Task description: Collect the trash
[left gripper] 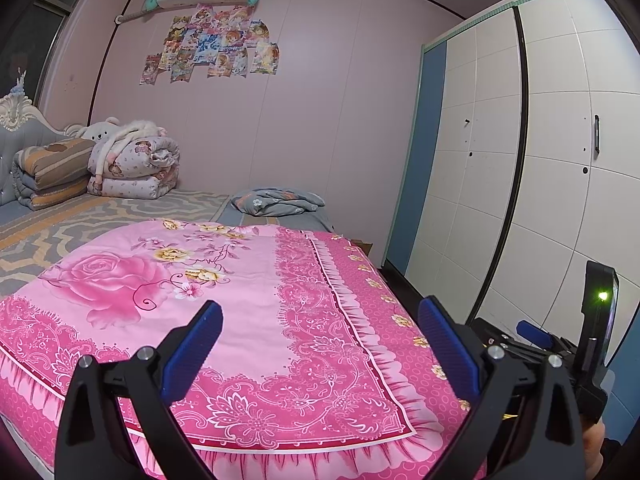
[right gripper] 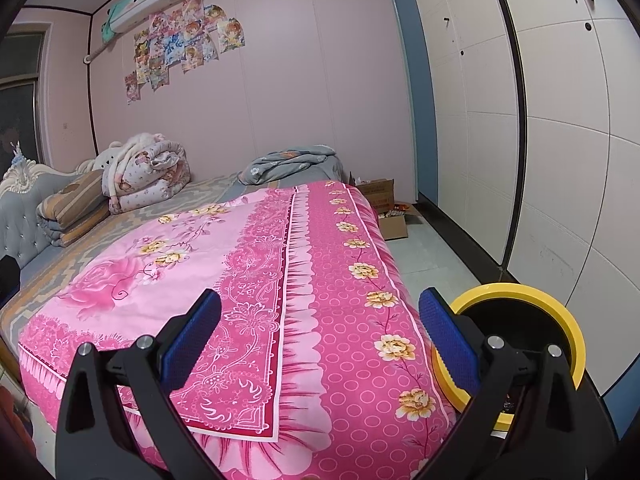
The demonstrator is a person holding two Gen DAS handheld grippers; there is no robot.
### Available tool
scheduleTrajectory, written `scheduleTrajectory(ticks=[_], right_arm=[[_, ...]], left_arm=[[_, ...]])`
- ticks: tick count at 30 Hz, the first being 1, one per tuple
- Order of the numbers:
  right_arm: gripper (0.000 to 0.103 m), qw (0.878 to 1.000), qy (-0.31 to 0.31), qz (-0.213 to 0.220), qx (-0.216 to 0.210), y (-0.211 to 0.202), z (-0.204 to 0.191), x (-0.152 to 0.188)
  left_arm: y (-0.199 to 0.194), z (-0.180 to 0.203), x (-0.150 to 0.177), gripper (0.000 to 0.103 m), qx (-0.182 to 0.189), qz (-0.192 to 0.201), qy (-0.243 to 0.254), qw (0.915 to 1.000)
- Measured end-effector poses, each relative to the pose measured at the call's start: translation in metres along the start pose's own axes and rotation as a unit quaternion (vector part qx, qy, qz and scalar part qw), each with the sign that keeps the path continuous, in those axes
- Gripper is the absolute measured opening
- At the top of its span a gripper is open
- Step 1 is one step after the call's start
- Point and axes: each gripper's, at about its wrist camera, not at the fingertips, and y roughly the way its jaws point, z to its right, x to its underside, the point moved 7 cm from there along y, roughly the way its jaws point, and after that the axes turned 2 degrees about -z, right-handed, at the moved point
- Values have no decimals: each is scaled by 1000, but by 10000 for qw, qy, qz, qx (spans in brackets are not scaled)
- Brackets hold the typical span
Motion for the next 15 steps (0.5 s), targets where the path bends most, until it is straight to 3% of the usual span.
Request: scheduleTrajectory(ticks=[15], right_arm=[[95, 10000, 7, -31, 19, 2, 1, 1]], left_arm=[[1, 0, -1, 95, 39, -24, -34, 10000]])
